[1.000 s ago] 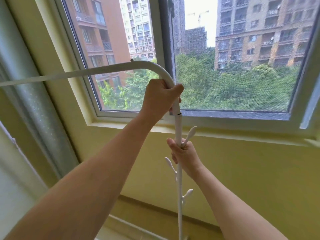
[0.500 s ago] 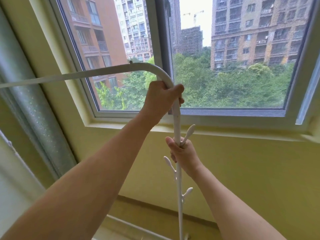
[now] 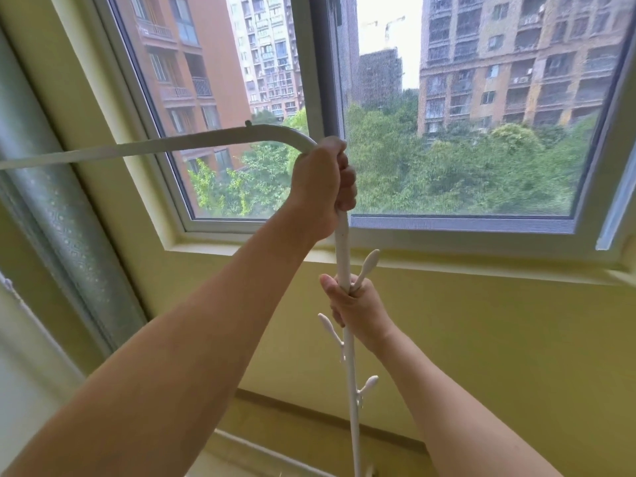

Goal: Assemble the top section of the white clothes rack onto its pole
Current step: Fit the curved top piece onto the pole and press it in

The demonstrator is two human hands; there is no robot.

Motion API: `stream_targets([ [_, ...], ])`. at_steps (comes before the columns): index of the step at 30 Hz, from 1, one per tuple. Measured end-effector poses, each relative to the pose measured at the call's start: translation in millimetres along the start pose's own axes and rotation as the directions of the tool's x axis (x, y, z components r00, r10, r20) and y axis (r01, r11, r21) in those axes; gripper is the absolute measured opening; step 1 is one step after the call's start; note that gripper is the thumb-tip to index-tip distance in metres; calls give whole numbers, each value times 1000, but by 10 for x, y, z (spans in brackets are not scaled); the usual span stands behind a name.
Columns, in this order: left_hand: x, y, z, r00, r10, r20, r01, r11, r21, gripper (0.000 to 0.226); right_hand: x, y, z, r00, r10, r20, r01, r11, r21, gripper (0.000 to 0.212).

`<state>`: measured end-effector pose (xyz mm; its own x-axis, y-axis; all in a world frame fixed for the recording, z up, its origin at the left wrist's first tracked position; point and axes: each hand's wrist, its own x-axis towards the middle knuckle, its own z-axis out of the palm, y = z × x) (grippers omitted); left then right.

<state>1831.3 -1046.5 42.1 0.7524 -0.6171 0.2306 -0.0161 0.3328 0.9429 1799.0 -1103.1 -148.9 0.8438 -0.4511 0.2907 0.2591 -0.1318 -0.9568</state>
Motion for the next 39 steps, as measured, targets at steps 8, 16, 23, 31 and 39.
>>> stream_targets([
  [8, 179, -32, -158, 995, 5, -100, -2, 1000, 30, 56, 221, 70, 117, 997, -10, 75, 11, 1000, -16, 45],
  [16, 274, -46, -354, 994, 1, -109, 3, 999, 35, 56, 358, 173, 250, 993, -38, 112, 40, 999, -14, 53],
  [23, 276, -254, -352, 995, 41, -92, -39, 999, 16, 57, 396, 227, 198, 992, -79, 102, 77, 997, 24, 53],
  [31, 270, -310, -423, 996, 75, -38, -75, 997, -10, 58, 401, 247, 200, 991, -62, 118, 56, 997, 53, 46],
  [39, 316, -302, -442, 997, 62, -36, -61, 998, 25, 58, 423, 235, 202, 988, -92, 123, 85, 995, 60, 48],
])
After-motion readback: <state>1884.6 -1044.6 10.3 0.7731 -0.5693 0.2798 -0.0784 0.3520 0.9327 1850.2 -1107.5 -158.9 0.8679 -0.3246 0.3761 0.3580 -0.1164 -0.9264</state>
